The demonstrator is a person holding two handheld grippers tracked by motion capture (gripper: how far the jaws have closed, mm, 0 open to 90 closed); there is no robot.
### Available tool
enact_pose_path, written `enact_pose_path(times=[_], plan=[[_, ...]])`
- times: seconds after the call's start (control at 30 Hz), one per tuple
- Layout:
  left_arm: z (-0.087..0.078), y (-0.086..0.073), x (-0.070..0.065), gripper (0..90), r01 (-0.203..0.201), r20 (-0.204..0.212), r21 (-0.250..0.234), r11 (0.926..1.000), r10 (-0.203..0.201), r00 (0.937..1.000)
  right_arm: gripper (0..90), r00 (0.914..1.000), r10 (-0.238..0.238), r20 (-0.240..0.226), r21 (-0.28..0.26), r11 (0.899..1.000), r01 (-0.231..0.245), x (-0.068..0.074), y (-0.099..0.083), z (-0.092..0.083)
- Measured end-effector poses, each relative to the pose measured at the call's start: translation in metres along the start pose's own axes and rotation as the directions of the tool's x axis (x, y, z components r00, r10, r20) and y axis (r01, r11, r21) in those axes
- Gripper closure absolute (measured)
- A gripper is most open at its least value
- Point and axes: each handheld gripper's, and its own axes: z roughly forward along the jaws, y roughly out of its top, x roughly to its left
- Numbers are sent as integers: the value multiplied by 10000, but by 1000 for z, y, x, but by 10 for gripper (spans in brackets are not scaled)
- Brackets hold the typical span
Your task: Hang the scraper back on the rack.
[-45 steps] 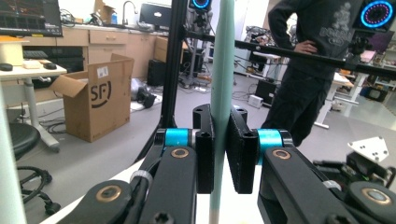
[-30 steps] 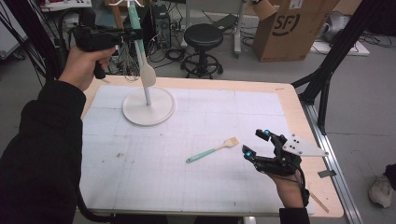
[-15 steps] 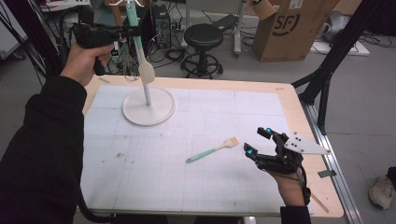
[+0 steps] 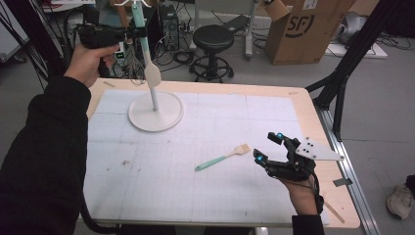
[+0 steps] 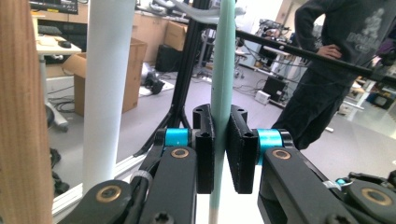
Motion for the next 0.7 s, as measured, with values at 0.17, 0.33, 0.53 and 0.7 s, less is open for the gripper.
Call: enact_pose_path(times=[0.17, 0.33, 0.53, 0.7], plan=[[-1, 0, 0, 818, 44, -365, 40, 10000, -43, 9993, 234, 10000, 35, 86, -53, 10000, -34, 0, -1, -2], [-5, -2, -10, 671, -308, -1034, 168, 9994, 324, 9941, 233, 9997, 15, 250, -95, 10000, -12, -1, -3, -8], [-22, -13, -31, 440, -1012, -1948, -96, 9948, 974, 9760, 233, 9989, 88, 466, -182, 9998, -79, -4, -7, -19], [-37, -23, -51, 352, -1231, -2110, -405, 9916, 1120, 9711, 232, 9982, 156, 575, -187, 9997, -145, -7, -12, -26]])
